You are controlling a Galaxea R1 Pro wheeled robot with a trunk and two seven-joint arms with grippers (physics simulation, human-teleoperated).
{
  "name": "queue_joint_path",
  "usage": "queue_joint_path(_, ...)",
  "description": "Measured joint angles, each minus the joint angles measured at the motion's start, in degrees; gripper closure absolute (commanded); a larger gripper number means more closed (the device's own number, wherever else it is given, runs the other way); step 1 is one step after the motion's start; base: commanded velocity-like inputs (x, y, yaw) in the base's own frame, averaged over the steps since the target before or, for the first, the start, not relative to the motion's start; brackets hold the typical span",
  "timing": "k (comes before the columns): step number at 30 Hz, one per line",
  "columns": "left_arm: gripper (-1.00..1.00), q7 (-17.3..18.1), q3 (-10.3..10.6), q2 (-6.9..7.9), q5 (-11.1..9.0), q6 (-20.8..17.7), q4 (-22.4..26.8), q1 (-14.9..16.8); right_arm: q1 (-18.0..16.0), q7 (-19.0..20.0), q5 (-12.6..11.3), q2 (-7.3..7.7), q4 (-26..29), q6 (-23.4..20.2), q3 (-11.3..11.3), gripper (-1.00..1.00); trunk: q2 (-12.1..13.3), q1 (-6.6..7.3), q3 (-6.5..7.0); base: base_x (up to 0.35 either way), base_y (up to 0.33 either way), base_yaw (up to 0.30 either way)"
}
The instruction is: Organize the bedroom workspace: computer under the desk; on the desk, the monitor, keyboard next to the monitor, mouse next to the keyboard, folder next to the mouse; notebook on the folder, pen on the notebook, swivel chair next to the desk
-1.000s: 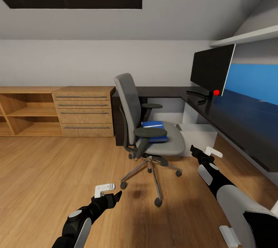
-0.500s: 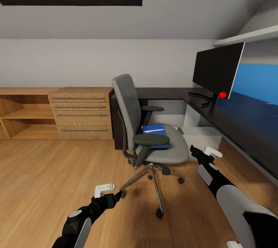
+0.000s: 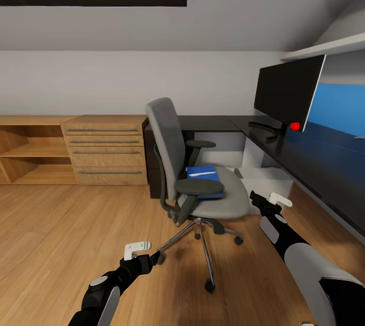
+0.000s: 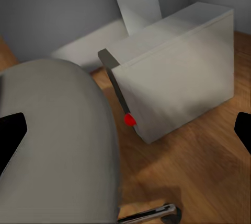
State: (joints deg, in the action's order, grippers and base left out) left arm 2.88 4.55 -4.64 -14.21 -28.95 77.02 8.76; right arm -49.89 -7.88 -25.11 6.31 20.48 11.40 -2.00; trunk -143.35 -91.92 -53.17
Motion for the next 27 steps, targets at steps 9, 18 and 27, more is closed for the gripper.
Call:
queue_joint_path(9, -1.0, 0.0, 0.0, 0.0, -0.01, -0.01, 0.01, 0.0, 0.0, 0.0, 0.01, 0.1, 0.01, -0.07, -0.09, -1.0, 0.0, 0.01, 0.0, 0.304, 0.0, 0.0)
queue_joint_path(18, -1.0, 0.0, 0.0, 0.0, -0.01, -0.01, 0.01, 0.0, 0.0, -0.05, -0.07, 0.11, 0.01, -0.15, -0.05, -1.0, 0.0, 0.01, 0.0, 0.302, 0.0, 0.0)
queue_joint_path(27, -1.0, 0.0, -0.02, 0.0, -0.01, 0.06, 0.01, 0.0, 0.0, -0.04, -0.29, 0.11, 0.01, -0.18, -0.06, -1.0, 0.0, -0.02, 0.0, 0.169, 0.0, 0.0)
